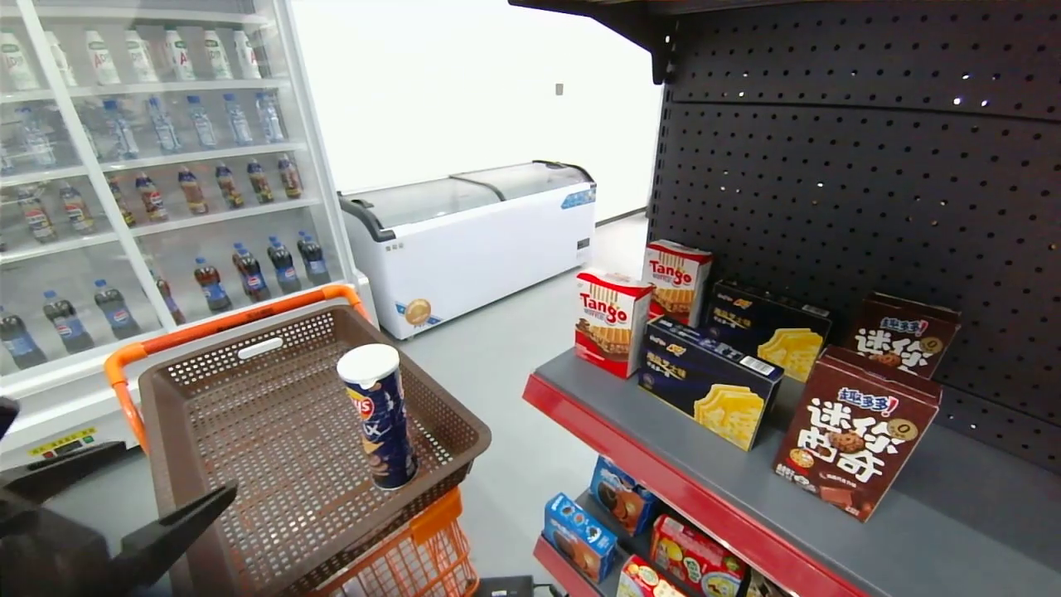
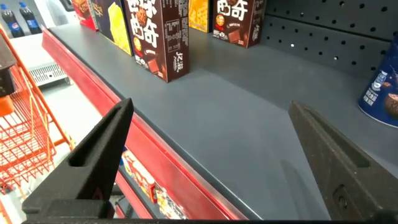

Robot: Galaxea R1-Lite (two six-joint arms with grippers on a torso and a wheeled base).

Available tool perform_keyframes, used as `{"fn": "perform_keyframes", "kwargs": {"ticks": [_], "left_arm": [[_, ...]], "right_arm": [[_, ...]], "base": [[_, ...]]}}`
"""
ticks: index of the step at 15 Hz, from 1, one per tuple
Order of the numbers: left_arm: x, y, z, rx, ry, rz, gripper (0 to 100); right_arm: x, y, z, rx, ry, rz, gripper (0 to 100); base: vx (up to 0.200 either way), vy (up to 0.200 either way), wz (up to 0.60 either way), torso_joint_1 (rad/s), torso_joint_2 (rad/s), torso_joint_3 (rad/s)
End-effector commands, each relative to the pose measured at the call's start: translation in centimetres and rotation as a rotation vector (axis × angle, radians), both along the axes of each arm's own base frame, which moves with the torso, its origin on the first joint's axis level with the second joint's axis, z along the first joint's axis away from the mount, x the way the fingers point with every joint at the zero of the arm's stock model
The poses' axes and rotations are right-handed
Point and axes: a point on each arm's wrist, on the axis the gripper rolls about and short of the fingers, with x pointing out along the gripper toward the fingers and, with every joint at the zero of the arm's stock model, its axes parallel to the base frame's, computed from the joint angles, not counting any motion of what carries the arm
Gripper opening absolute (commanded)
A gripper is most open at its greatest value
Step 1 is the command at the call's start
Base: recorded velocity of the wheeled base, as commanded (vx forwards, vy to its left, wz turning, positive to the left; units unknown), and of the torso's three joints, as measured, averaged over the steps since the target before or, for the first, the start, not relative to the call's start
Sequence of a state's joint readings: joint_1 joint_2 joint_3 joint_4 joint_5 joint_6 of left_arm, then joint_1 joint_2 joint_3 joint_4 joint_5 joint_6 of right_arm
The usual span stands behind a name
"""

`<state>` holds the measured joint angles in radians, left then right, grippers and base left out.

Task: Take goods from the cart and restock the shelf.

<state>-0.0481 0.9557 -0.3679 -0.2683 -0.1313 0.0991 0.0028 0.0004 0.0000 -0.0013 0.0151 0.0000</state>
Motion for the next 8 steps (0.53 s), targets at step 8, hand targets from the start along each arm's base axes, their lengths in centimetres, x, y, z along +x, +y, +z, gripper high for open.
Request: {"fn": "perform_keyframes", "kwargs": {"ticks": [8], "left_arm": [[13.0, -1.7, -6.9, 0.009, 0.058, -0.043, 100]], "right_arm": [[0.0, 0.0, 0.0, 0.000, -0.001, 0.001, 100]], "base": [[0.000, 0.000, 0.00, 0.000, 0.00, 0.000]]}}
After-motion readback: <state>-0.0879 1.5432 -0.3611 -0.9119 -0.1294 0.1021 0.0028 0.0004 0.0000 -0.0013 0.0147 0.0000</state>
